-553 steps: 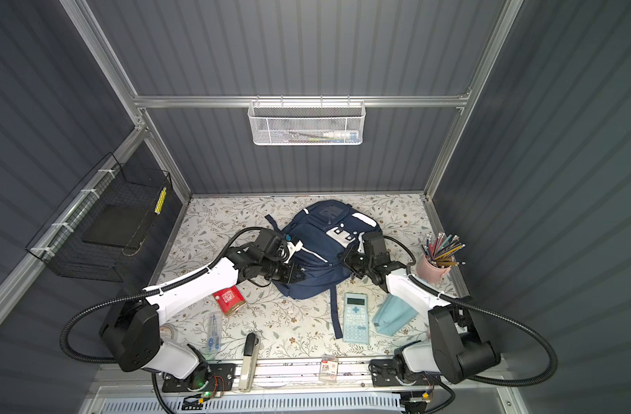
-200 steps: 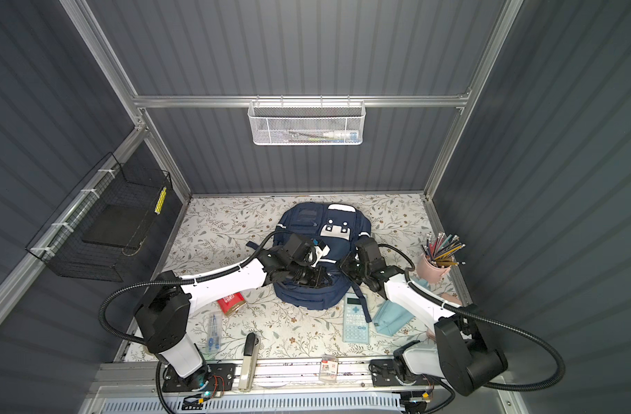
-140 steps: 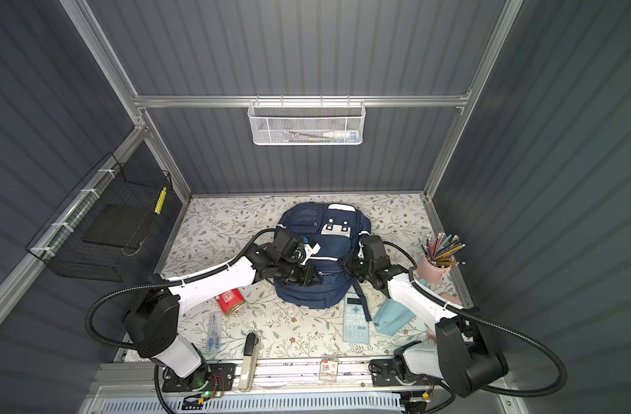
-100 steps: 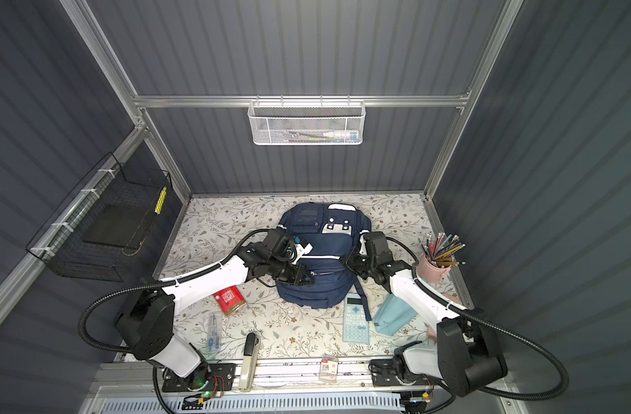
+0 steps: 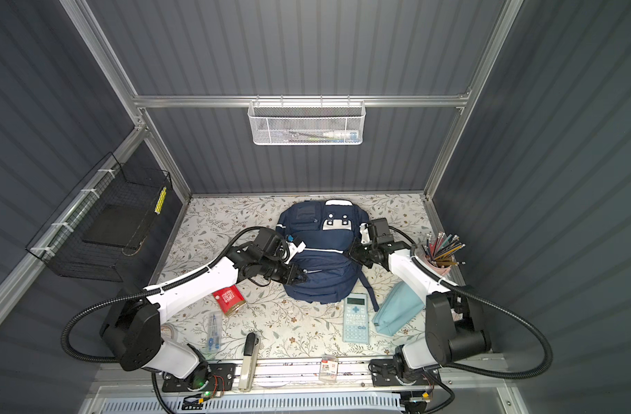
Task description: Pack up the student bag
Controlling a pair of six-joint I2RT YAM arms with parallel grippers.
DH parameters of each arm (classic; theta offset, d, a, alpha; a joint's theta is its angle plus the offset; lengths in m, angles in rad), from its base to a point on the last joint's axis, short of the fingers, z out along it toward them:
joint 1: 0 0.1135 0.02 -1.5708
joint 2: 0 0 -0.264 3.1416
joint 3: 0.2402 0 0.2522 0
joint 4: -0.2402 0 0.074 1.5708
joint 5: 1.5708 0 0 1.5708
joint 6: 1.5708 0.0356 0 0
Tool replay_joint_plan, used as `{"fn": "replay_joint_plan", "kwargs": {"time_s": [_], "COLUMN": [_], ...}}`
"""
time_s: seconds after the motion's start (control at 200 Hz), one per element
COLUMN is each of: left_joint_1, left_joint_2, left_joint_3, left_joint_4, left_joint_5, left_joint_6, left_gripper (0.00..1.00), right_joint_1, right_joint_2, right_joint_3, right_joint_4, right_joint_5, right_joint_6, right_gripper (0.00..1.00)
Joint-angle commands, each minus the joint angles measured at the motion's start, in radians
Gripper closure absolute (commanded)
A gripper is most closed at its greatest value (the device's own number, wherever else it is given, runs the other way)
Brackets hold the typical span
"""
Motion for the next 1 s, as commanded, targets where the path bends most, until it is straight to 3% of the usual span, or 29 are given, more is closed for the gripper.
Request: {"fn": "replay_joint_plan", "kwargs": {"time_s": [0.0, 0.12, 0.215, 0.405, 0.55, 0.67, 0.825, 0.996], "left_joint_1": [-0.055, -0.180, -0.221, -0.222, -0.210, -0.192, -0.164, -0.164], "left_joint_2": [-0.069, -0.007, 0.056, 0.147, 0.199, 0.211, 0.218, 0.244], "left_joint_3": [0.018, 0.067, 0.102, 0.181, 0.224, 0.225, 0.236, 0.286], "left_joint_4": [-0.123, -0.054, -0.024, 0.021, 0.018, 0.062, 0.104, 0.113], "left_joint_5": [0.056, 0.111, 0.085, 0.022, -0.041, -0.055, -0.075, -0.048], "left_joint_6": [-0.028, -0.037, -0.069, -0.070, -0.080, -0.106, -0.137, -0.142], "left_gripper": [1.00, 1.00, 1.00, 1.00, 1.00, 1.00, 1.00, 1.00], "right_joint_1": [-0.072, -0.071, -0.071, -0.068, -0.053, 0.023, 0.111, 0.181], "right_joint_2": [0.105, 0.203, 0.250, 0.099, -0.030, -0.141, -0.197, -0.216], "right_joint_3": [0.084, 0.196, 0.281, 0.205, 0.127, 0.018, -0.096, -0.142], "right_joint_4": [-0.001, -0.010, -0.051, -0.060, -0.146, -0.159, -0.106, -0.028], "right_joint_5": [0.237, 0.203, 0.192, 0.194, 0.150, 0.160, 0.102, 0.143], "right_joint_6": [-0.074, -0.105, -0.122, -0.098, -0.083, -0.023, 0.098, 0.199], "right_gripper": [0.95, 0.86, 0.60, 0.34, 0.30, 0.29, 0.30, 0.30]}}
